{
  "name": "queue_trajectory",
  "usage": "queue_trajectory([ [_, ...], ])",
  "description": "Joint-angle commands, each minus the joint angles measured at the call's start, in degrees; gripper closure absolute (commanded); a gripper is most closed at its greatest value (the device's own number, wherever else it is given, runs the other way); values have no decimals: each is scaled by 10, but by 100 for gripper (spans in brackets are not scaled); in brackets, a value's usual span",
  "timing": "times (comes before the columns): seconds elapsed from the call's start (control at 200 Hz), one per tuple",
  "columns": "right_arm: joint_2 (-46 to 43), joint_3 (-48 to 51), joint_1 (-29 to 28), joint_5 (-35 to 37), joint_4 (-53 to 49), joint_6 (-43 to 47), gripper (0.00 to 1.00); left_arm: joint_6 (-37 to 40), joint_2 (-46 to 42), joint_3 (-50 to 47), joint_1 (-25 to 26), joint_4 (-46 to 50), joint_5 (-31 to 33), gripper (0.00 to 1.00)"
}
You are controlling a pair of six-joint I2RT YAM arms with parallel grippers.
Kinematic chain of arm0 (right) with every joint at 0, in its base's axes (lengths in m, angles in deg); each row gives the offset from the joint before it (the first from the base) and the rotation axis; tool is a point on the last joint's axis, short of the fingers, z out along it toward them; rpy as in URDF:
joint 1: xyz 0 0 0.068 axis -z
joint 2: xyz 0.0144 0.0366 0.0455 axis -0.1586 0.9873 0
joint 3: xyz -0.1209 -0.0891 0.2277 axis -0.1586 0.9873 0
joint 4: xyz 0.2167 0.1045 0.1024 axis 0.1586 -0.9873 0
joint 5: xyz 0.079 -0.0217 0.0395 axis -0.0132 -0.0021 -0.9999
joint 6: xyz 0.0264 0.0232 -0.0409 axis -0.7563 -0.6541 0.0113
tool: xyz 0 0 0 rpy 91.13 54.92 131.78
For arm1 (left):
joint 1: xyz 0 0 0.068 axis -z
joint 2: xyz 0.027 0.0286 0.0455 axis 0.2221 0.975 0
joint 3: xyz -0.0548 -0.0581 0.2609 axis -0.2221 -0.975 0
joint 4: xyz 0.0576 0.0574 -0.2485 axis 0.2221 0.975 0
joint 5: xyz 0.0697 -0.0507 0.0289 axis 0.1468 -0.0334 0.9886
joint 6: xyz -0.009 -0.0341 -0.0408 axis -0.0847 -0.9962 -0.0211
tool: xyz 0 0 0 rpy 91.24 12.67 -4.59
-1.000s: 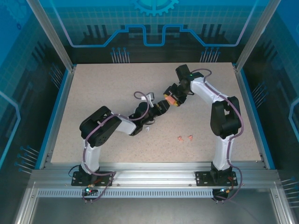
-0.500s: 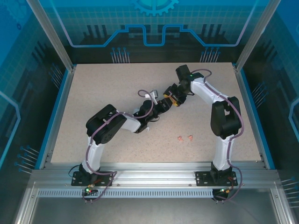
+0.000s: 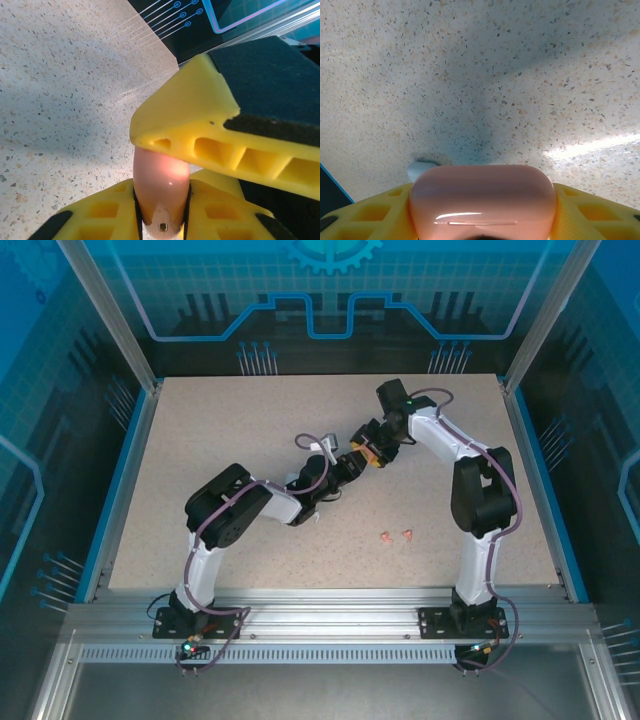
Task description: Insert wireless bluetooth earbuds into charging case
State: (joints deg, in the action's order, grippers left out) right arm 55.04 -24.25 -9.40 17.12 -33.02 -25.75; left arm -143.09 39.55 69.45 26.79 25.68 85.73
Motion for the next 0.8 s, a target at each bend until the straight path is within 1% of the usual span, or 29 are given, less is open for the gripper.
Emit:
queue_trajectory([
  [0.0,-22,9,5,-20,6,-5,39,1,6,5,5,-22,9,85],
  [0.055,-23,7,5,-28,15,-1,32,1,6,6,4,-21,8,89],
  [0.085,-23,3,5,-31,19,-1,24,0,5,6,4,-21,7,91],
  [0.095,-24,2,5,-32,19,0,23,0,5,6,5,-20,6,91],
  [0.105,-25,-1,6,-32,21,1,20,-1,5,6,5,-20,7,92],
  [0.145,-27,-12,11,-32,23,3,13,-3,3,5,5,-19,3,94],
  [0.185,-33,-24,18,-31,23,5,9,-5,0,2,4,-20,-1,96],
  [0.255,-46,-43,35,-27,24,13,5,-7,-9,-9,4,-17,-11,100],
  [0.35,-71,-51,57,-22,23,41,3,-4,-40,-31,-3,5,-39,100],
  [0.42,-99,-29,70,-26,35,72,3,3,-72,-49,-15,31,-77,100],
  [0.49,-134,23,80,-28,67,103,3,16,-109,-73,-32,51,-117,100],
  [0.585,-203,143,82,-38,179,141,1,35,-149,-83,-61,103,-200,100],
  [0.615,-229,192,80,-50,230,153,1,45,-161,-86,-69,120,-221,100],
  [0.685,-271,280,74,-64,303,171,0,76,-188,-88,-86,163,-267,100],
  [0.795,-320,375,63,-94,389,214,0,121,-224,-85,-108,227,-326,100],
])
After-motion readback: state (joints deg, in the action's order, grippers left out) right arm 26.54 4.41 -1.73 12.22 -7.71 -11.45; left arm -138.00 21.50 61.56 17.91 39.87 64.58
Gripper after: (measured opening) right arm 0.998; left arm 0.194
